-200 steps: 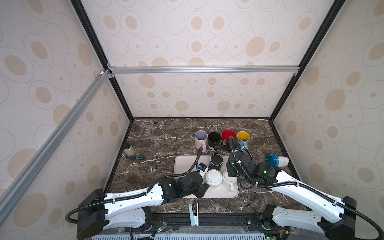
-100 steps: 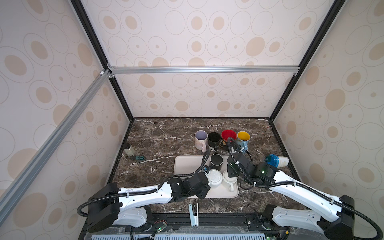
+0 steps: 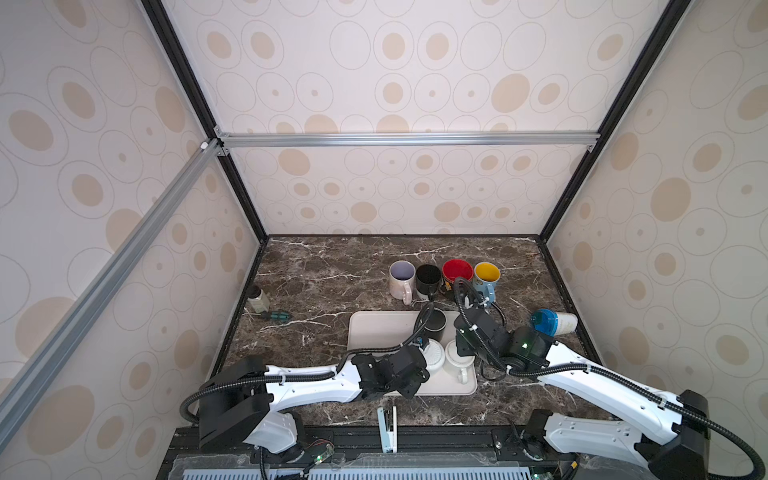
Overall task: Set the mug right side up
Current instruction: 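Lower the left gripper onto the upside-down white ribbed-base mug on the tray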
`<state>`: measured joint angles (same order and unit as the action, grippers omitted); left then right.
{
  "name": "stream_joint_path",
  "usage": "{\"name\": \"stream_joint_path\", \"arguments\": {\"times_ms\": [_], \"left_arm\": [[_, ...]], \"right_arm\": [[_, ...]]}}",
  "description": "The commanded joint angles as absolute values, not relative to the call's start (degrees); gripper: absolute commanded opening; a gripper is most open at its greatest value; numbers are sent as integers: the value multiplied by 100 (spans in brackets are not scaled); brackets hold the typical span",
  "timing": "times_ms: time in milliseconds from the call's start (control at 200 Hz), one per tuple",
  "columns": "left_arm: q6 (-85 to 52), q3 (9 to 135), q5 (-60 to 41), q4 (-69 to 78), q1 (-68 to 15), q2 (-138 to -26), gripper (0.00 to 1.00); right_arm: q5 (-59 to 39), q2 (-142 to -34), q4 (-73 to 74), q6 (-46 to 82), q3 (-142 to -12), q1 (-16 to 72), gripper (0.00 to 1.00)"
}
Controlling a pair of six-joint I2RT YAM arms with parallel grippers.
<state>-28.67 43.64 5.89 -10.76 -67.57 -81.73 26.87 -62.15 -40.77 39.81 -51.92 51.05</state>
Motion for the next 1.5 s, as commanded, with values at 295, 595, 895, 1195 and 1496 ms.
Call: {"name": "stream_joint_path", "arguments": {"times_ms": [295, 595, 895, 1195, 1496], "left_arm": [[-2716, 4790, 800, -1116, -6812, -8561, 38], [-2672, 4842, 932, -1222, -6812, -8526, 35], [-2637, 4805, 1019, -1123, -6812, -8469, 31], [-2590, 4789, 1062, -1055, -6812, -8464, 17], [-2637, 4730, 1229, -1138, -6812, -8219, 1]], "right_arm": [[2883, -5927, -4081, 4140, -4960, 5089, 39], [2892, -5846, -4021, 4123, -4853, 5095, 38], [2831, -5851, -3900, 4062, -4780, 5094, 36], [2594, -6007, -3799, 4078, -4793, 5093, 34], [2488, -6001, -3734, 4062, -4804, 5096, 33]]}}
